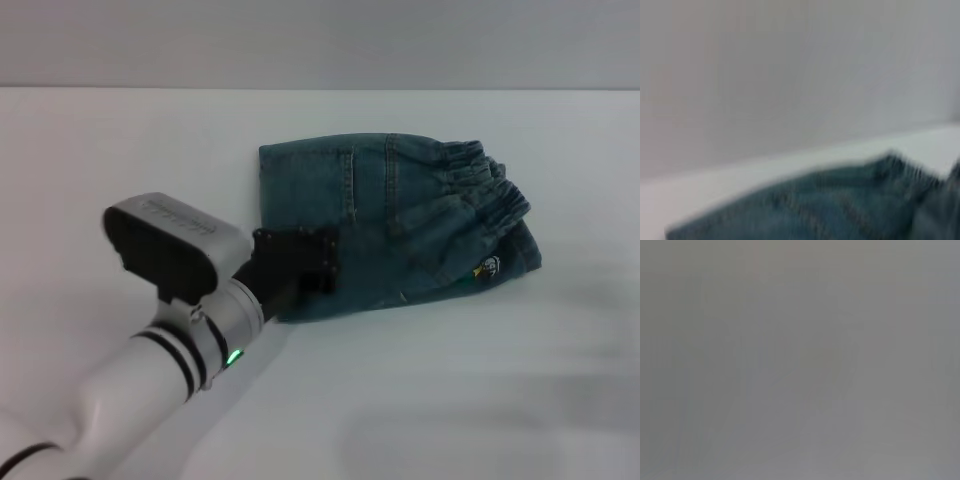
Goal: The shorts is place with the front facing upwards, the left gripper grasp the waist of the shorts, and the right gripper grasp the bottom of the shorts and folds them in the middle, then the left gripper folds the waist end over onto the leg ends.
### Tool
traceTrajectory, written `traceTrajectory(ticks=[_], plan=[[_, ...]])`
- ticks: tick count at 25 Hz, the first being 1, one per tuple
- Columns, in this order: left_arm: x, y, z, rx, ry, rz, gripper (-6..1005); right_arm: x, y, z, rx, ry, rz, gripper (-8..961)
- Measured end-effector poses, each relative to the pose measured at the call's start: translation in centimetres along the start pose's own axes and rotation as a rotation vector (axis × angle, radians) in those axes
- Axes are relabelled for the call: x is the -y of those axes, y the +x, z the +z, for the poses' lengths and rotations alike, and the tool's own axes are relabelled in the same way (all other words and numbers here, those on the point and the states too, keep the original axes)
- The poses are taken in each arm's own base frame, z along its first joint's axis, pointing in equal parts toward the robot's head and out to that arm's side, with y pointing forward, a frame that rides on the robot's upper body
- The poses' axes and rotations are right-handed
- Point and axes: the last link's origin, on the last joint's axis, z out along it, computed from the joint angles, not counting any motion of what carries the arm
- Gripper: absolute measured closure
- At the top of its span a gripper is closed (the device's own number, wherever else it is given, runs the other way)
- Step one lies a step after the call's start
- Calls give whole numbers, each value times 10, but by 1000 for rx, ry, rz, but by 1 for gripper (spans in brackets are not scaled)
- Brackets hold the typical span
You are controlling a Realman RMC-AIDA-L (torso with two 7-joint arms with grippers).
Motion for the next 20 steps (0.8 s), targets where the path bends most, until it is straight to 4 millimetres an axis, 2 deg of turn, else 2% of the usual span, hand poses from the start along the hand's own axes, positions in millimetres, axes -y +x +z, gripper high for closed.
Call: traceTrajectory(ticks=[3,7,11,17,20], plan=[[9,13,-15,-116,58,29,880,-3,-1,-1,8,-9,-2,953],[48,29,-38,-236,221,19,872,-4,-6,-4,58,-12,-6,953],[81,29,-57,-294,352,4,865,-4,-12,-7,131,-11,-25,954],[89,20,-69,-324,393,24,853,1,-14,-1,164,27,26,946],[88,16,-70,-333,391,40,724,4,-8,-2,146,72,77,933]])
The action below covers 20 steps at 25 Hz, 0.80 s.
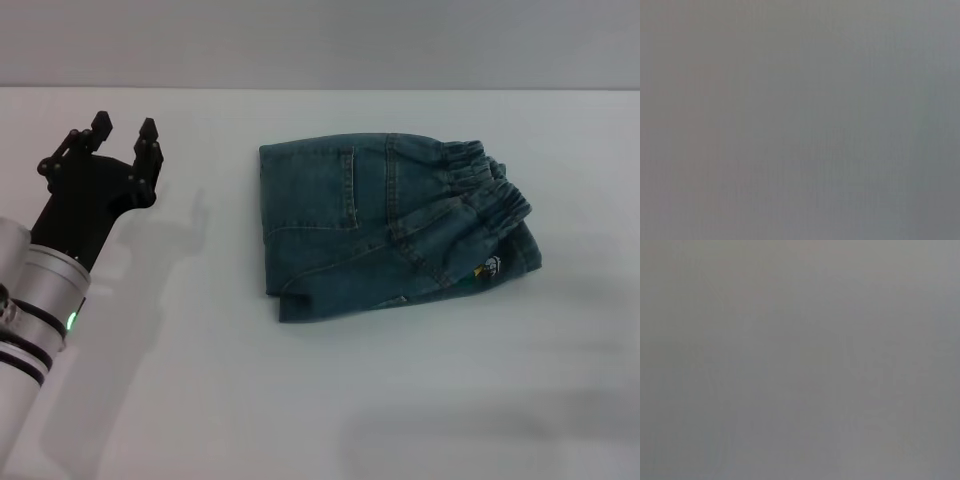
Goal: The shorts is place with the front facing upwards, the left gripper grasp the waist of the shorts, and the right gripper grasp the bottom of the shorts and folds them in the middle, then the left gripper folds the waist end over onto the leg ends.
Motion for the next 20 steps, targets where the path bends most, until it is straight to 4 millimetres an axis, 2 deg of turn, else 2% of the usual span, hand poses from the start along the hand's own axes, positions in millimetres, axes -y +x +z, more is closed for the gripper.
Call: traceTrajectory(ticks=[2,5,11,14,20], plan=[[-1,-1,0,1,-7,4,638,1,3,-3,3,6,1,859],[-1,-3,-2,2,-7,9,364,-3,5,-5,29,-19,-18,747],[-1,-8,-4,-6,-15,18,255,-10,6,-2,33,-37,-2,528],[0,-8,-6,-9,-9,11,201,-12,7,-2,29,-44,0,311],[1,-9,-7,-9,-6,13,146,-12,8,-3,24,-44,1,196]])
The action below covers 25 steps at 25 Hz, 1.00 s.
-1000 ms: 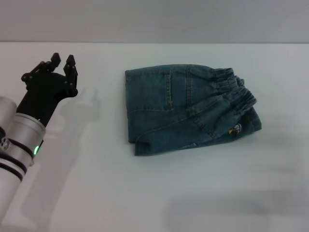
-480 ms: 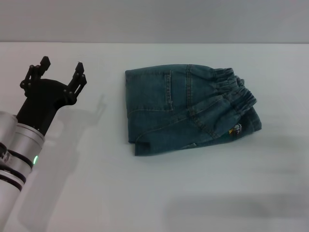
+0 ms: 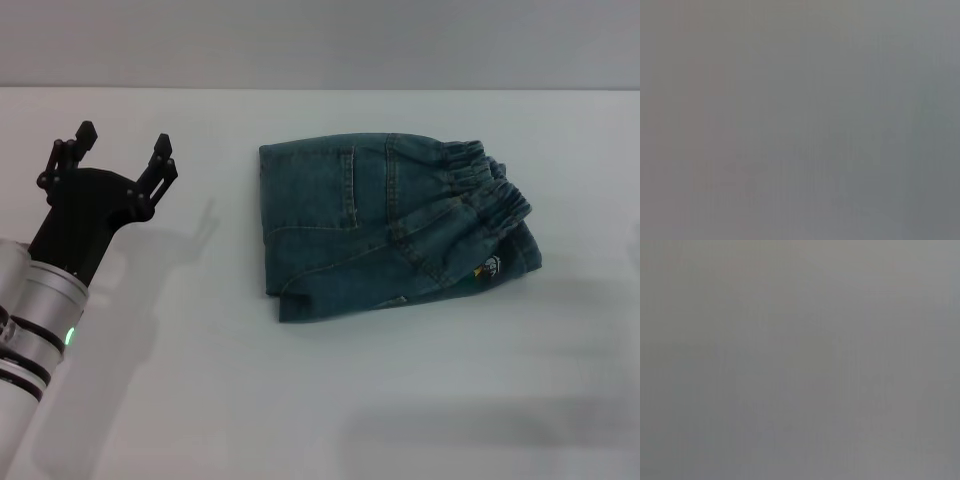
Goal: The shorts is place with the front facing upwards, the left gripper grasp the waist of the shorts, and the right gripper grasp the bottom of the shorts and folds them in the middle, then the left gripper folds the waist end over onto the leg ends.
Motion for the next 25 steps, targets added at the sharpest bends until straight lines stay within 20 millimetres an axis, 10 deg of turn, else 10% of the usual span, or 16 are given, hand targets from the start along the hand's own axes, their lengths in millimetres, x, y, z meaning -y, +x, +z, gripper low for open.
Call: traceTrajectory(ticks=[25], plan=[[0,0,-4,-12,8,-22,137,3,4,-2,-15,2,-12,125]])
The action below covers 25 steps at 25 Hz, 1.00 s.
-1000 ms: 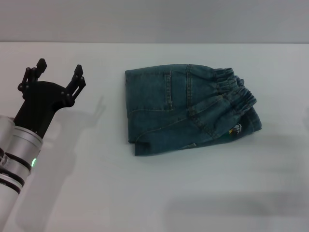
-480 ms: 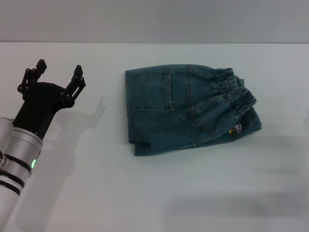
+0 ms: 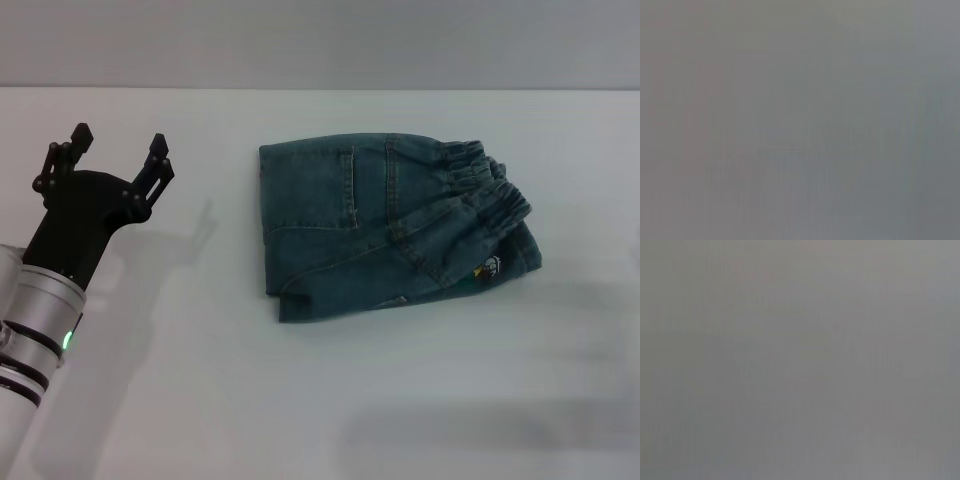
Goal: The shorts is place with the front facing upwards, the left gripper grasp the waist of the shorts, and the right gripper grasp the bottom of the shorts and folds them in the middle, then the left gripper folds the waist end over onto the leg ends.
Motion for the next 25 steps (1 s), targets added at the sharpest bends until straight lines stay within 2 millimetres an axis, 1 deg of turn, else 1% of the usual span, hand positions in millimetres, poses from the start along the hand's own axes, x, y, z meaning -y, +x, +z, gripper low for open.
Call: traceTrajectory(ticks=[15,25], plan=[[0,-2,-3,7,-2,-20,137,-1,0,0,3,-3,0,125],[-2,-2,0,10,-12,-21,137,-1,0,0,0,-3,0,125]])
